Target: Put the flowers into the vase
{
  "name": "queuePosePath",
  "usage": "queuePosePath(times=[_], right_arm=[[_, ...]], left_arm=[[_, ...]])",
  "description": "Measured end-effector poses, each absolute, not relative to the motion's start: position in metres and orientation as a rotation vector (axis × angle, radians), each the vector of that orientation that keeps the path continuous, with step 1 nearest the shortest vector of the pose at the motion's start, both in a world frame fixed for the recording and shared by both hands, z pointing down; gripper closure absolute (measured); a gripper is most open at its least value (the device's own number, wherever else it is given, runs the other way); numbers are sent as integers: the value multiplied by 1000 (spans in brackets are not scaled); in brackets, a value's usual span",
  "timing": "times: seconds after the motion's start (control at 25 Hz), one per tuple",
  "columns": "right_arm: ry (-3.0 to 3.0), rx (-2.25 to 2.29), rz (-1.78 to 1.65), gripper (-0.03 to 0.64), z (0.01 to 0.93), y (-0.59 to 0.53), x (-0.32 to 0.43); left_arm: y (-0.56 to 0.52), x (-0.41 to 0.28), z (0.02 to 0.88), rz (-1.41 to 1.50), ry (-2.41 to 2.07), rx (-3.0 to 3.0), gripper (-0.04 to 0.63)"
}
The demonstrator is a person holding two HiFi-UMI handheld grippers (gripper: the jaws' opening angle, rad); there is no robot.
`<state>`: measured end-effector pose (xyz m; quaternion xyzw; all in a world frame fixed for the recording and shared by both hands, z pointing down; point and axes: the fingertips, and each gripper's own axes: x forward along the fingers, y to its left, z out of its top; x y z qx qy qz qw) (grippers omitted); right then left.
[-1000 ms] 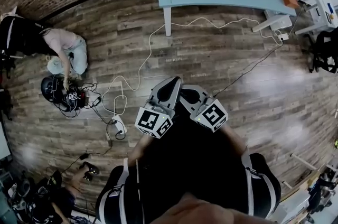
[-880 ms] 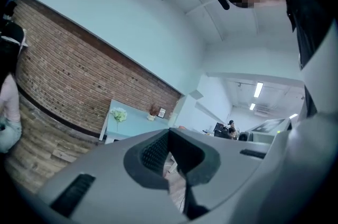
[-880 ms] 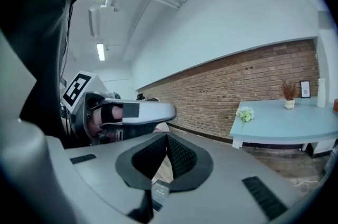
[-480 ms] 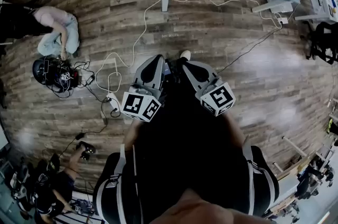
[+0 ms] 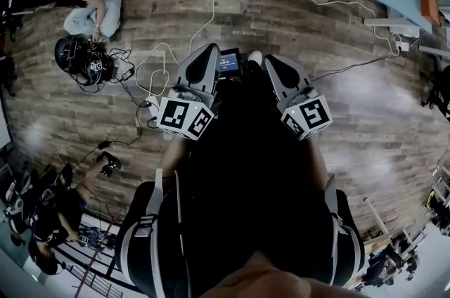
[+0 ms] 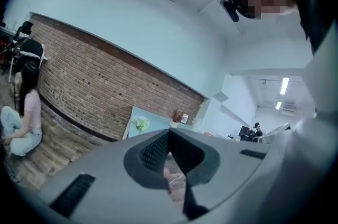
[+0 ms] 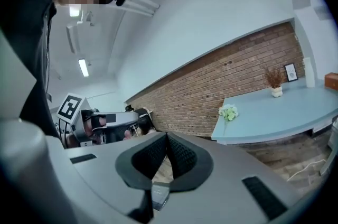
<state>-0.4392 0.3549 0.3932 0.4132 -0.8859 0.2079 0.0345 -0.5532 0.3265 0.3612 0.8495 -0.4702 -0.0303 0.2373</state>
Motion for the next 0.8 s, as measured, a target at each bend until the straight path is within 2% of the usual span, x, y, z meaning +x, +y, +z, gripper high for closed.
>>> queuePosePath(times=[0.24, 0.44, 0.8], right_arm=[[-2754, 1338, 707, 600, 389, 315, -391], [-2831, 1247, 642, 600, 385, 305, -388], [-2784, 1277, 737, 600, 401, 280, -390]], left_arm=[[286, -506, 346, -134, -1311, 2307, 572], [274, -487, 347, -110, -1328, 2305, 572], [256, -486, 360, -31, -1328, 2272, 572]])
